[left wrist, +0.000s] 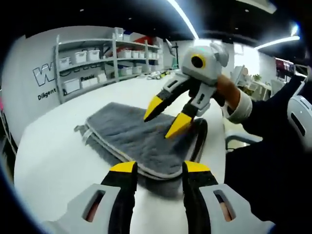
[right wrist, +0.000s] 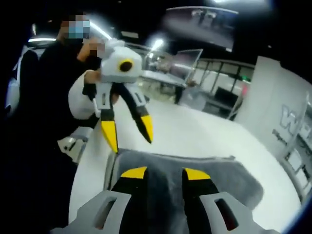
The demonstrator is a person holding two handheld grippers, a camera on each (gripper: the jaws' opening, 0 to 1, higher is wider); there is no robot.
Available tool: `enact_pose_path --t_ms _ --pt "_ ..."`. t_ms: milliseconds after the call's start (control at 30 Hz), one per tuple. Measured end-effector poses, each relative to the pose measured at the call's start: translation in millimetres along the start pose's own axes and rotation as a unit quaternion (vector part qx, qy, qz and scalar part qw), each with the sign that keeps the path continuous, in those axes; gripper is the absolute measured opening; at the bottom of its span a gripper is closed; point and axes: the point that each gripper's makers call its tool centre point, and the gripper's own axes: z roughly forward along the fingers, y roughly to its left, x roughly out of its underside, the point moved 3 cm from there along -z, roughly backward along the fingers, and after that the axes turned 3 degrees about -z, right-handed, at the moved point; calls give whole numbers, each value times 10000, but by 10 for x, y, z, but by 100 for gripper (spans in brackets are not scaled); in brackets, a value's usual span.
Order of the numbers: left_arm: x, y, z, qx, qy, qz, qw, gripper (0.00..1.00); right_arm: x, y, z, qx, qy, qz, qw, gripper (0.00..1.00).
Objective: Open the folded towel by lifting each exposed corner and separating the folded layers until the towel lies flat within the target outline without major curled edges
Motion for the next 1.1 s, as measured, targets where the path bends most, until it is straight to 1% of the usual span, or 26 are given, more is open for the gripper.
enact_pose_path --t_ms 133,233,367,467,533,667,800,1033,1100 --pt "50 -14 -1 60 107 -11 9999 35 55 24 80 -57 89 -7 9999 25" --pt "79 -9 -4 111 136 -44 9998 34 65 53 81 -94 102 48 9999 25" --pt "129 22 -35 154 167 -147 9996 31 -13 130 34 -159 59 -26 9999 25" --pt "147 26 -57 166 172 -170 9996 28 -77 267 -3 -318 26 -119 9994 25" --pt "148 28 -65 182 154 -215 9995 27 -102 326 -14 -369 38 -222 9991 25" --pt "163 51 -63 143 174 -275 9994 25 -116 416 0 -440 13 -283 9986 24" --pt "190 84 -48 81 235 -309 9992 23 -91 449 29 -426 76 -376 9984 23" --pt "213 89 6 109 295 -341 9989 21 -65 531 73 -446 154 -502 9976 22" --pt "224 79 16 139 329 -350 9987 20 -53 549 97 -391 206 -582 9973 21"
